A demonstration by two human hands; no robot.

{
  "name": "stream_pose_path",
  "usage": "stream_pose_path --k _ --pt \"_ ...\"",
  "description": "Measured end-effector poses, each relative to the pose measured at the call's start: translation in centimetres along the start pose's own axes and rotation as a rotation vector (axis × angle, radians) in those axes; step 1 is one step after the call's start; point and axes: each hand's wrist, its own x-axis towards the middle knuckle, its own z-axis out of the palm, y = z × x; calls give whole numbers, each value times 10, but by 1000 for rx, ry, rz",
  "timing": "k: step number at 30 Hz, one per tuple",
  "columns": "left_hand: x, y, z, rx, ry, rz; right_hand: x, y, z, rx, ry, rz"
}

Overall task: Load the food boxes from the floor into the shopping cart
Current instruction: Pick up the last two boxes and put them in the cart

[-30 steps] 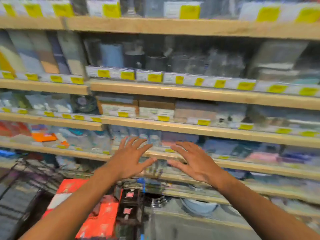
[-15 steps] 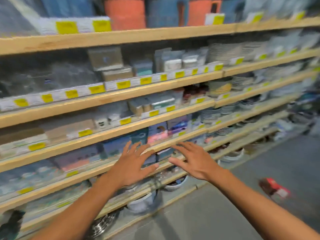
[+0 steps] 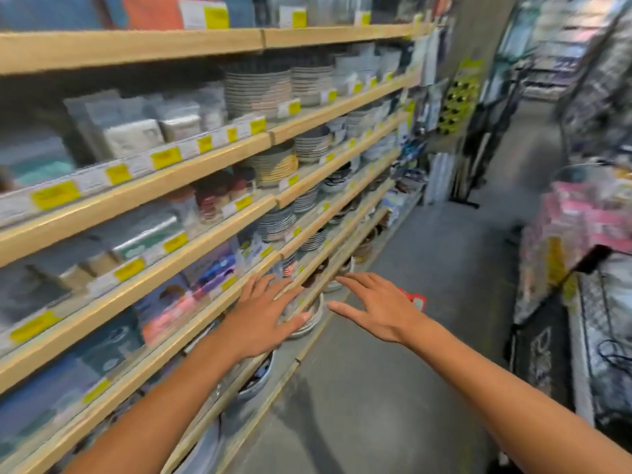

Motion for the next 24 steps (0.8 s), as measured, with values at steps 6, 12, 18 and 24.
stream_pose_path --k 6,12,18,24 --pt "79 5 7 6 -41 201 -5 44 -6 13 52 217" --pt "166 45 27 -36 -139 365 -24 117 -7 20 87 400" --pt "276 102 52 -4 -202 463 -26 216 -16 54 135 530" --pt "401 178 76 38 -211 531 -8 337 -41 91 174 588"
